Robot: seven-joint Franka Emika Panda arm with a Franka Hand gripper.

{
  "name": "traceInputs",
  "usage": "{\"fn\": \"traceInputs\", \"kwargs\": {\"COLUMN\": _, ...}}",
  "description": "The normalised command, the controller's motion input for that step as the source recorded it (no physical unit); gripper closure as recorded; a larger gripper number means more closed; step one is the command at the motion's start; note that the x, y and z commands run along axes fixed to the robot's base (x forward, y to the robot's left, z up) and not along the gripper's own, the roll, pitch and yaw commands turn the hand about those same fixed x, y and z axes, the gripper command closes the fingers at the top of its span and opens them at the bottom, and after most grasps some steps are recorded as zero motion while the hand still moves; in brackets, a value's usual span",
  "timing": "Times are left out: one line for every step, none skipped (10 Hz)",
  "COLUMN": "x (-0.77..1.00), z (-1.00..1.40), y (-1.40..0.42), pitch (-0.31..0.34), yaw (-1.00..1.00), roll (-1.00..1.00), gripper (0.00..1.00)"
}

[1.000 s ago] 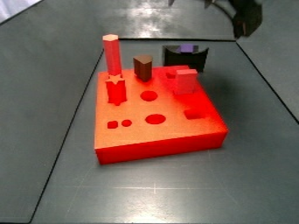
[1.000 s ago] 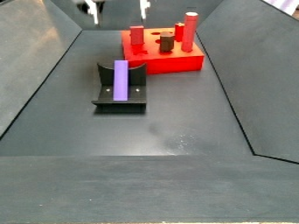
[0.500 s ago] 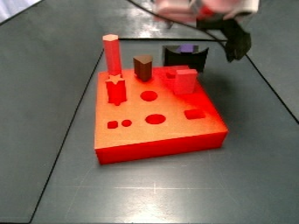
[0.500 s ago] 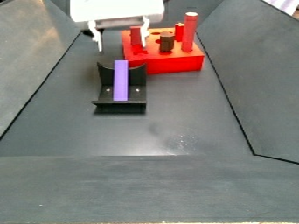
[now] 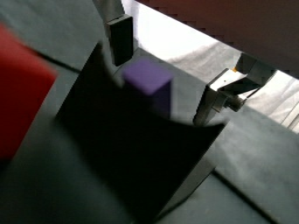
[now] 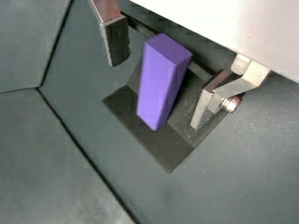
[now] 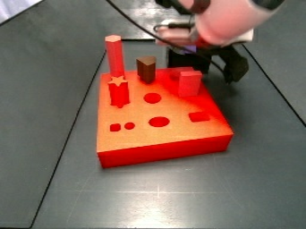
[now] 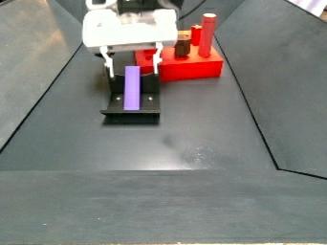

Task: Pick up the rectangle object. Move up. Place the rectangle object on the fixture. Regrasp the rectangle object. Move to above the board. Insert the rectangle object.
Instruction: Regrasp the rectangle object, then move to above the board.

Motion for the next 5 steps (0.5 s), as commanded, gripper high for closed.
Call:
{"fn": "traceInputs", "kwargs": {"x": 0.08, "z": -0.34, "y": 0.01, "pitch": -0.005, "yaw": -0.03, "roll": 0.06, "gripper": 0.0}}
{"fn": "traceInputs", "kwargs": {"x": 0.02, "z": -0.17, "y": 0.0, "pitch": 0.017, "yaw": -0.01, "roll": 0.05, "gripper": 0.0}}
{"fn": "traceInputs", "kwargs": {"x": 0.0, "z": -0.33, "y": 0.0, "pitch": 0.0, "yaw": 0.0, "roll": 0.0, "gripper": 1.0}}
{"fn": "traceInputs", "kwargs": {"x": -0.18, "z": 1.0, "y": -0.35, "pitch": 0.459, "yaw": 0.0, "roll": 0.23, "gripper": 1.0}}
{"fn": "traceInputs", "kwargs": {"x": -0.18, "z": 1.0, "y": -0.35, "pitch": 0.459, "yaw": 0.0, "roll": 0.23, "gripper": 1.0}}
